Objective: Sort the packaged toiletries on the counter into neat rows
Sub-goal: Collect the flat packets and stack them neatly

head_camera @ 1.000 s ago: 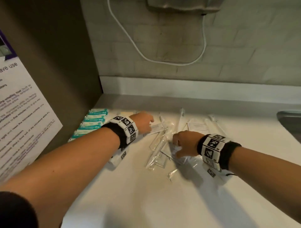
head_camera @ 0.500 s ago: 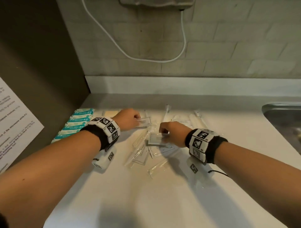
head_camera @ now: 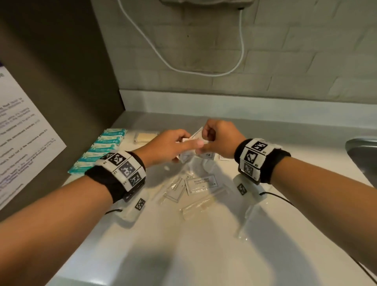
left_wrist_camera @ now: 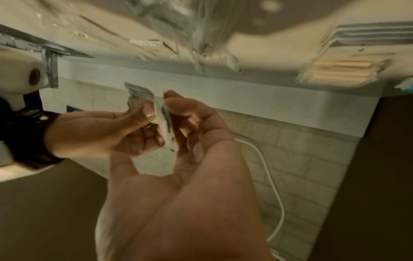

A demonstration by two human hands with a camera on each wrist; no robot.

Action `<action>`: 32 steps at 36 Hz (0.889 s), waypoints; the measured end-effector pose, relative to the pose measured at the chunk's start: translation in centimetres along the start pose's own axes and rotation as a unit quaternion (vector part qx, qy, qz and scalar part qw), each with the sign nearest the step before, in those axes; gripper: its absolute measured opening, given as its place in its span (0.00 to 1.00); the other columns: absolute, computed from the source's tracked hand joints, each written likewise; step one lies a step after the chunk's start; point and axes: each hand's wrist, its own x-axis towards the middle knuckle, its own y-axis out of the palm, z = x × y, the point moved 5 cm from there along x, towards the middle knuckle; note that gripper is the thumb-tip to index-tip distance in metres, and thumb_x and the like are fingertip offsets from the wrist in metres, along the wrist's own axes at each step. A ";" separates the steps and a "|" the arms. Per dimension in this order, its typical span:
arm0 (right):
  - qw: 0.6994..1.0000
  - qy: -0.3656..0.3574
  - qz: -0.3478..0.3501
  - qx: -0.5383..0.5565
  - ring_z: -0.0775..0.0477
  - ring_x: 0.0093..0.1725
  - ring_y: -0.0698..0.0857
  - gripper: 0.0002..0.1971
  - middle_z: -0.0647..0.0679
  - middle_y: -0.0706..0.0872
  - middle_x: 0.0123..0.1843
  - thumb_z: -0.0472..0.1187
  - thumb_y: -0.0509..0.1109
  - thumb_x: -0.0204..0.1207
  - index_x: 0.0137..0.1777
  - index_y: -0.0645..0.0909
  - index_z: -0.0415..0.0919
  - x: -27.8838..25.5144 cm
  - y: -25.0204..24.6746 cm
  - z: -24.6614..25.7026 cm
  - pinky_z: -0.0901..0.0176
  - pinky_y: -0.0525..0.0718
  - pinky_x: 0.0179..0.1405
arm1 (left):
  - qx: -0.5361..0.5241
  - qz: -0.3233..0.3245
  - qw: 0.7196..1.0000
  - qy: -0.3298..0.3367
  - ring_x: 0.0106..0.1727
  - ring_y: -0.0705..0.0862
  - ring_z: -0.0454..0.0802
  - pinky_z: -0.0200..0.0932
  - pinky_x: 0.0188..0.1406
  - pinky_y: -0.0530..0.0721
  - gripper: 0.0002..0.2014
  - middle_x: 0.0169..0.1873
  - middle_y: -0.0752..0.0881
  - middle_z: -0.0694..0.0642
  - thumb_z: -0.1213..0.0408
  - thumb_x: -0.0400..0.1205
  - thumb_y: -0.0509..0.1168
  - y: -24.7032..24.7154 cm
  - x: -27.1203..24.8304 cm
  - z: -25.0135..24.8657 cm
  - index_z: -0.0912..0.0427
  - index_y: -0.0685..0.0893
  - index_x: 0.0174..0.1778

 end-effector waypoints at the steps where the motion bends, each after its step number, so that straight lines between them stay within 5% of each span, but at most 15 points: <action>1: 1.000 -0.005 0.009 -0.003 0.51 0.34 0.76 0.18 0.52 0.79 0.35 0.39 0.83 0.63 0.47 0.79 0.36 0.0 0.5 0.1 0.70 0.75 0.30 | 0.029 -0.005 1.000 -0.002 0.41 0.89 0.55 0.53 0.41 0.90 0.20 0.43 0.88 0.56 0.43 0.76 0.71 0.1 -0.3 0.3 0.54 0.85 0.54; 5: 0.999 -0.010 0.046 -0.022 0.52 0.33 0.76 0.23 0.52 0.80 0.35 0.47 0.86 0.60 0.47 0.77 0.40 0.0 2.2 0.3 0.62 0.76 0.32 | 0.091 -0.046 0.995 0.002 0.40 0.91 0.57 0.55 0.39 0.91 0.08 0.46 0.89 0.52 0.57 0.81 0.71 -0.5 -1.2 1.4 0.51 0.84 0.55; 9: 0.990 -0.014 0.095 -0.100 0.52 0.34 0.77 0.22 0.51 0.80 0.38 0.48 0.83 0.64 0.49 0.75 0.42 -0.4 3.8 -0.1 0.61 0.79 0.37 | 0.099 -0.100 0.990 -0.025 0.42 0.91 0.54 0.52 0.39 0.92 0.10 0.48 0.90 0.52 0.59 0.84 0.67 -2.5 -2.2 2.5 0.55 0.84 0.60; 14: 0.961 -0.102 0.216 -0.137 0.53 0.54 0.82 0.14 0.53 0.85 0.57 0.39 0.71 0.76 0.61 0.82 0.45 -2.4 7.2 0.6 0.67 0.76 0.52 | 0.094 -0.135 0.985 -0.045 0.43 0.91 0.54 0.57 0.41 0.91 0.12 0.53 0.90 0.53 0.58 0.85 0.65 -3.9 -3.3 3.5 0.57 0.82 0.63; 18: 0.930 -0.136 0.280 -0.193 0.50 0.66 0.81 0.21 0.51 0.84 0.66 0.35 0.68 0.77 0.69 0.81 0.49 -3.6 9.5 0.1 0.62 0.76 0.65 | 0.096 -0.130 0.986 -0.037 0.43 0.91 0.56 0.56 0.42 0.91 0.10 0.55 0.88 0.52 0.59 0.86 0.64 -3.3 -3.8 3.4 0.55 0.82 0.61; 21: 0.930 -0.132 0.279 -0.200 0.47 0.64 0.81 0.24 0.49 0.81 0.64 0.31 0.69 0.75 0.70 0.80 0.48 -4.0 9.7 -0.8 0.59 0.79 0.62 | 0.099 -0.124 0.986 -0.042 0.41 0.91 0.54 0.53 0.42 0.91 0.11 0.56 0.88 0.51 0.58 0.86 0.63 -2.8 -3.9 3.4 0.56 0.81 0.63; 26: 0.931 -0.111 0.294 -0.186 0.47 0.64 0.80 0.25 0.47 0.80 0.66 0.30 0.64 0.76 0.73 0.76 0.44 -5.1 9.3 -1.3 0.63 0.76 0.60 | 0.085 -0.117 0.989 -0.036 0.38 0.89 0.46 0.32 0.30 0.86 0.12 0.55 0.88 0.50 0.59 0.87 0.63 -2.0 -3.7 3.3 0.58 0.81 0.63; 32: 0.908 -0.113 0.307 -0.264 0.46 0.56 0.80 0.23 0.46 0.77 0.61 0.38 0.66 0.78 0.74 0.73 0.46 -5.3 9.6 -2.1 0.58 0.81 0.55 | 0.074 -0.101 0.992 -0.026 0.43 0.90 0.49 0.38 0.33 0.89 0.12 0.57 0.88 0.54 0.60 0.86 0.63 -1.4 -3.5 2.9 0.60 0.81 0.63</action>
